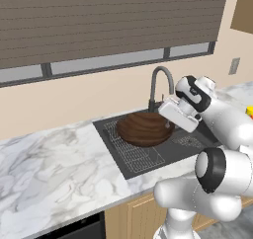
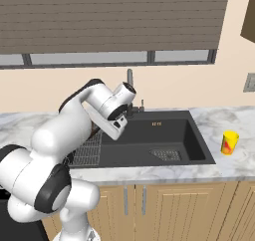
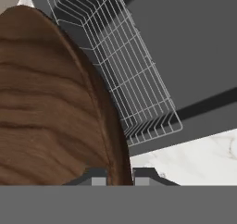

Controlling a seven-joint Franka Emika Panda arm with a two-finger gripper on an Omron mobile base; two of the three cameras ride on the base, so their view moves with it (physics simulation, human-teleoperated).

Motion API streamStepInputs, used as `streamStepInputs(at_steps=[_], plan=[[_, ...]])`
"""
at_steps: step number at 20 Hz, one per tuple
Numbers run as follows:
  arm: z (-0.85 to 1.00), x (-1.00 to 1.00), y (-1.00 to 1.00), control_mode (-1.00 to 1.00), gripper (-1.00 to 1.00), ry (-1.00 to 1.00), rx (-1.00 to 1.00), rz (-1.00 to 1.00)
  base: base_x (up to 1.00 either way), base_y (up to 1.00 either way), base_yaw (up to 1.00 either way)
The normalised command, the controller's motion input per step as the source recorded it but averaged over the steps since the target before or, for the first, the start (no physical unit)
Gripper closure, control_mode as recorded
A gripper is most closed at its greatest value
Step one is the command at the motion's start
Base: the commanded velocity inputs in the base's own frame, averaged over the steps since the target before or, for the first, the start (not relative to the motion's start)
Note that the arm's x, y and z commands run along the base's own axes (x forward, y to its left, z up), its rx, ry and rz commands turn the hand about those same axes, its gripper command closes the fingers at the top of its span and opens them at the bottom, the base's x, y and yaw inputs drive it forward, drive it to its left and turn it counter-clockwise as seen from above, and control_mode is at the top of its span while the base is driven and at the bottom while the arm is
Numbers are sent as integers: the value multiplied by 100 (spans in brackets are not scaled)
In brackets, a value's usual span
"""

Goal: Pick the cup and bowl from the counter and place them on the counter next to the sink.

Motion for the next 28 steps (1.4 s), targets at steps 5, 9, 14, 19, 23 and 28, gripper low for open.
streamStepInputs(at_steps=[5,9,14,19,23,28], plan=[[-6,7,66,-100,100,2,0,0,0,0,0],[0,20,51,-100,100,8,0,0,0,0,0],[-6,53,55,-100,100,1,-10,-14,0,0,0],[-22,21,66,-100,100,0,-10,0,0,0,0],[-32,-2,43,-100,100,0,-6,3,0,0,0],[-1,-2,29,-100,100,0,0,16,0,0,0]])
